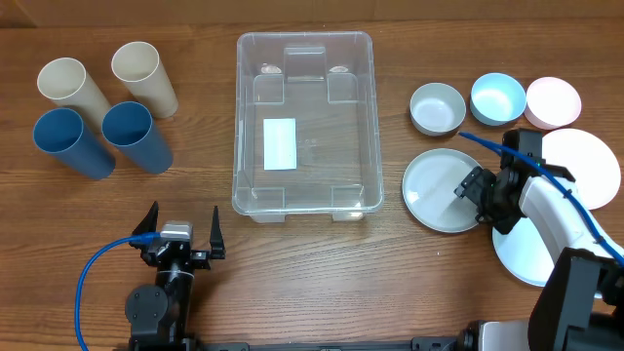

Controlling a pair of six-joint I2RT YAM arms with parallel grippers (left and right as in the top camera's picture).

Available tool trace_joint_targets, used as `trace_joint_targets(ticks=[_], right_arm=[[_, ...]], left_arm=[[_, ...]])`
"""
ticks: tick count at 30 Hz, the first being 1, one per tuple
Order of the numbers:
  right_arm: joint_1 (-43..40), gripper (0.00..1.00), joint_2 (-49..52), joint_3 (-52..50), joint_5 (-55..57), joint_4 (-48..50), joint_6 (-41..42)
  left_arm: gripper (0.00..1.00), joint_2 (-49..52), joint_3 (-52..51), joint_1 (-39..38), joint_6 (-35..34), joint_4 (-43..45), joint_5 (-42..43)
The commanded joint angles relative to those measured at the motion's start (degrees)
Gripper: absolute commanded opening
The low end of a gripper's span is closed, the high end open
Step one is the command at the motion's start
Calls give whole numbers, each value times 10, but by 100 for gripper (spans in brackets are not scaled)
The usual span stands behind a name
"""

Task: Pack container
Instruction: 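Move the right gripper to the white plate and grasp its rim, then carry the white plate into the clear bin and release it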

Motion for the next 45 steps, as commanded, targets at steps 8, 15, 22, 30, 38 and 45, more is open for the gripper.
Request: trace_joint_targets(ticks=[8, 15, 22, 30, 38, 45], right_arm=[[-1, 55, -1, -45, -1, 39, 27], [-1, 35, -1, -69, -6, 52, 32], [-1, 4, -1, -69, -6, 52, 34], [-1, 4, -7, 9, -19, -21, 44], [-1, 4, -38, 189, -9, -166, 42], [2, 4, -68, 277, -19, -231, -2]], left_arm=[[100, -4, -2, 5, 1, 0, 8], [100, -4, -2, 5, 1, 0, 8], [100, -4, -2, 5, 1, 0, 8], [100, -4, -2, 5, 1, 0, 8], [100, -4, -2, 5, 1, 0, 8], [100, -4, -2, 5, 1, 0, 8]])
